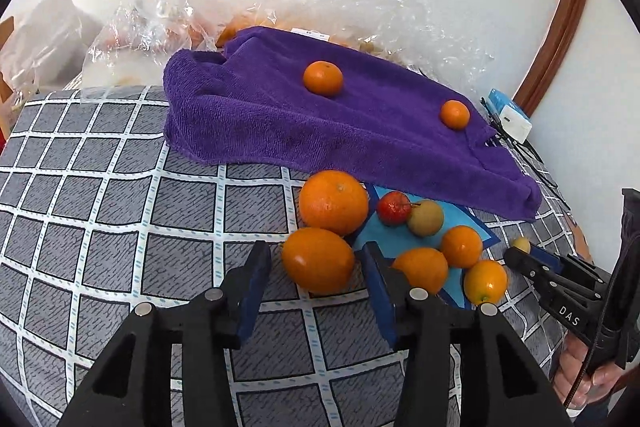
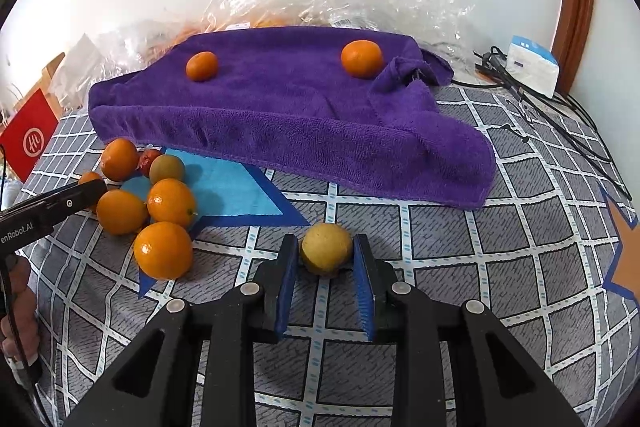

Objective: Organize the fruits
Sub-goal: 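Grasp a large orange from the pile with the left gripper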

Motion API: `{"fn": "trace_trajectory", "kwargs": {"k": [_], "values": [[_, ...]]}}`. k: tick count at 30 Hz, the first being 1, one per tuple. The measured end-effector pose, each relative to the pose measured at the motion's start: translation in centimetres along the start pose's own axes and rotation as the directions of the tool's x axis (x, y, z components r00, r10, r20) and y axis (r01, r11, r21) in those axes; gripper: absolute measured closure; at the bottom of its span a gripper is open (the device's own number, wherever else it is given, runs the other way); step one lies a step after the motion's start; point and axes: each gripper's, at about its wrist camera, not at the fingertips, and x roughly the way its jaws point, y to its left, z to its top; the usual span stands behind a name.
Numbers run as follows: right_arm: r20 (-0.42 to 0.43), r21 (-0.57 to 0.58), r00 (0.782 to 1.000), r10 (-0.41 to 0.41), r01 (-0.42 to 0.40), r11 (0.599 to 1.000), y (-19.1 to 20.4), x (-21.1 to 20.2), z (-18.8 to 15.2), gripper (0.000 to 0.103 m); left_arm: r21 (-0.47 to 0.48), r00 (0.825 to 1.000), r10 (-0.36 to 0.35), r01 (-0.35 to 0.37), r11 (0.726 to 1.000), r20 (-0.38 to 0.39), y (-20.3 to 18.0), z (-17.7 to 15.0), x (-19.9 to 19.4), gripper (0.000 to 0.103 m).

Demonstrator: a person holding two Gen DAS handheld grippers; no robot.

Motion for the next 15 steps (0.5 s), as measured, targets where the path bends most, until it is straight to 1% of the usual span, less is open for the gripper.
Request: {"fn": "trace_trajectory", "kwargs": {"k": [2, 4, 9, 12, 15], "values": [[0.001, 0.002, 1.0, 0.002, -0.002, 1.0, 0.0, 0.0, 0.0, 0.075, -0.004, 1.0, -0.018, 0.018, 1.0, -0.001, 0.0, 0.1, 0.1, 0.069], [0.002, 0.008, 1.0, 0.009, -0.009, 1.0, -0.1, 0.0, -0.1, 0.075, -0.01, 1.0, -0.02, 0.02, 1.0, 0.002, 0.1, 0.0, 0.2, 0.069], [0.004, 0.011, 1.0, 0.004, -0.004, 1.0, -0.2, -0.1, -0.2, 0.077, -0.021, 0.999, -0.014, 0.015, 1.0, 0.045, 0.1, -0.3, -0.6, 0.069], [0.012, 0.034, 1.0, 0.023, -0.024, 0.999, -0.7, -0.3, -0.3, 0.077, -0.038, 0.997, -0.002, 0.005, 0.999, 0.081, 0.3, -0.4, -1.2, 0.069], [0.036, 0.053, 0.999, 0.039, -0.041, 0.998, -1.1, -0.8, -0.4, 0.077, -0.051, 0.991, -0.003, 0.01, 0.999, 0.137, 0.5, -0.5, -2.2, 0.069]]}}
